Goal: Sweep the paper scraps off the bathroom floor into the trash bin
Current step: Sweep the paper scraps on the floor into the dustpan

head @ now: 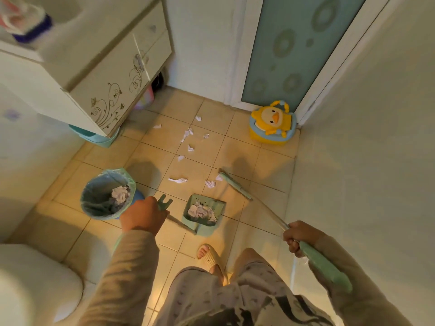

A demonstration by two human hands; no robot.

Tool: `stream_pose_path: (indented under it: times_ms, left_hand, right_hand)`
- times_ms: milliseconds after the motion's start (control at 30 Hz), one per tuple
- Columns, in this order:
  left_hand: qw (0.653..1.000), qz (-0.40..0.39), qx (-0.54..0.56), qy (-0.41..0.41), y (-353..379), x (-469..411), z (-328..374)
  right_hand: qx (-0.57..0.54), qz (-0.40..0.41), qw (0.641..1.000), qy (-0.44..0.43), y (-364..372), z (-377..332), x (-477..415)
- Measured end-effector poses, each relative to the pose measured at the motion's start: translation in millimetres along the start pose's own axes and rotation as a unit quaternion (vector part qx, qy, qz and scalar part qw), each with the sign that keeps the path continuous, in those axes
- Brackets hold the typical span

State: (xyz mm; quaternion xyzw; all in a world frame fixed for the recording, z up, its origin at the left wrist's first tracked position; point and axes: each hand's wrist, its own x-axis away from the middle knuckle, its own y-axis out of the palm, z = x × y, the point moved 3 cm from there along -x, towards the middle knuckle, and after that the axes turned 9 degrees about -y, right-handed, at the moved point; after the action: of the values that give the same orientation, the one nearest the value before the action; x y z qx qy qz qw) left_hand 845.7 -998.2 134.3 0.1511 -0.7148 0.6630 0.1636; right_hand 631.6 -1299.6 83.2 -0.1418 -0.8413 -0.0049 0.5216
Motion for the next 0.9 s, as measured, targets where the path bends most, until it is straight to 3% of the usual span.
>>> stream_pose_path:
  times_ms: [267, 400, 667, 800, 900]
  left_hand:
    - [1.000, 0.015, 0.001, -0.024, -15.4, -32.3, 23.5]
    - [0.999, 0.009, -0.002, -0.046, -17.8, -45.9, 34.7]
    - [0.999, 0.015, -0.022, -0.037, -8.1, -51.8, 47.1]
    - [0.998, 0.012, -0.032, -0.044, -7.9, -55.5, 41.5]
    - [0.998, 0.015, -0.031, -0.049, -7.7, -59.8, 37.5]
  right_hand:
    - [0.119, -0.009, 0.991, -0.053, 7.3, -119.4, -52.5]
    - [0.259, -0.008, 0.965, -0.026, 14.3, -164.7, -79.8]
    - [0.196, -0.047, 0.979, -0.027, 27.2, -161.7, -90.0]
    - [0.227, -0.081, 0.970, 0.041, 23.4, -142.0, -84.3]
    - [0.165, -0.132, 0.975, 0.069, 9.7, -132.2, -83.0]
